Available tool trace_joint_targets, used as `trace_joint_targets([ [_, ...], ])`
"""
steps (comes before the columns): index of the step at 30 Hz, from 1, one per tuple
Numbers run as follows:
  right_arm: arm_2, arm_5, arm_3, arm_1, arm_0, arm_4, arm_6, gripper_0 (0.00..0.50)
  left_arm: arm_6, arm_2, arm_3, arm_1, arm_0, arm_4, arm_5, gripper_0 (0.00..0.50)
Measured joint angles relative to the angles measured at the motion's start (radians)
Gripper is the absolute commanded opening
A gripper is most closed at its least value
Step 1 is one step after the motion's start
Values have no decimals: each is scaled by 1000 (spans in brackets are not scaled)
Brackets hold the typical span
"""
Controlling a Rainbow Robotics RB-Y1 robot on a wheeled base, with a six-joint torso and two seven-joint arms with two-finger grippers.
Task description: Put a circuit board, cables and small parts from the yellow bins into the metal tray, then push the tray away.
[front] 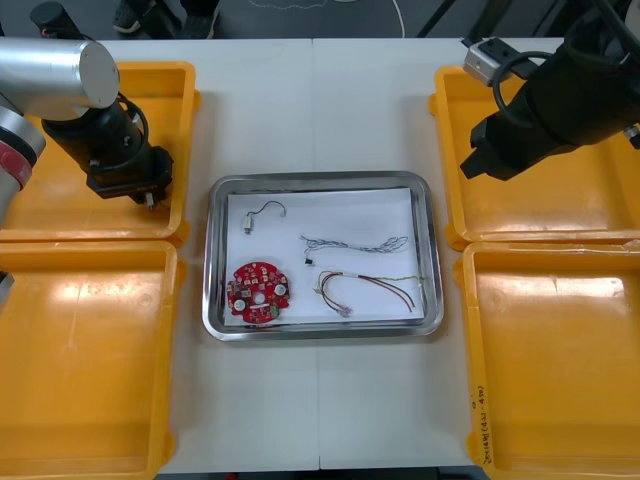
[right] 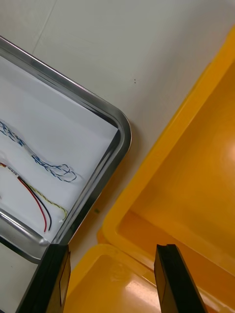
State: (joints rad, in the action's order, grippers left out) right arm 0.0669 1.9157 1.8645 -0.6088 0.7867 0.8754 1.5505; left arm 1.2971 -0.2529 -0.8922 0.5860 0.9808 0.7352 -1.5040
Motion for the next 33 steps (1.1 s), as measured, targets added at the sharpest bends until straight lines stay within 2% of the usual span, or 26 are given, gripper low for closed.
trace_joint_targets([
  [7,-23,0,56,-34,-86,0,-90,500,4,0,0,0,0,0,1,0],
  [17,-99,0,115,-74,-211,20,-93,500,4,31,-1,0,2,0,-22,0],
  [22,-177,0,150,-74,-291,30,-95,500,4,124,-37,2,2,-7,-88,0],
  [27,-214,0,172,-75,-351,32,-127,500,4,135,-134,34,2,-10,-181,0],
  [33,-220,0,241,-75,-411,33,-274,500,4,137,-245,86,2,-11,-286,0],
])
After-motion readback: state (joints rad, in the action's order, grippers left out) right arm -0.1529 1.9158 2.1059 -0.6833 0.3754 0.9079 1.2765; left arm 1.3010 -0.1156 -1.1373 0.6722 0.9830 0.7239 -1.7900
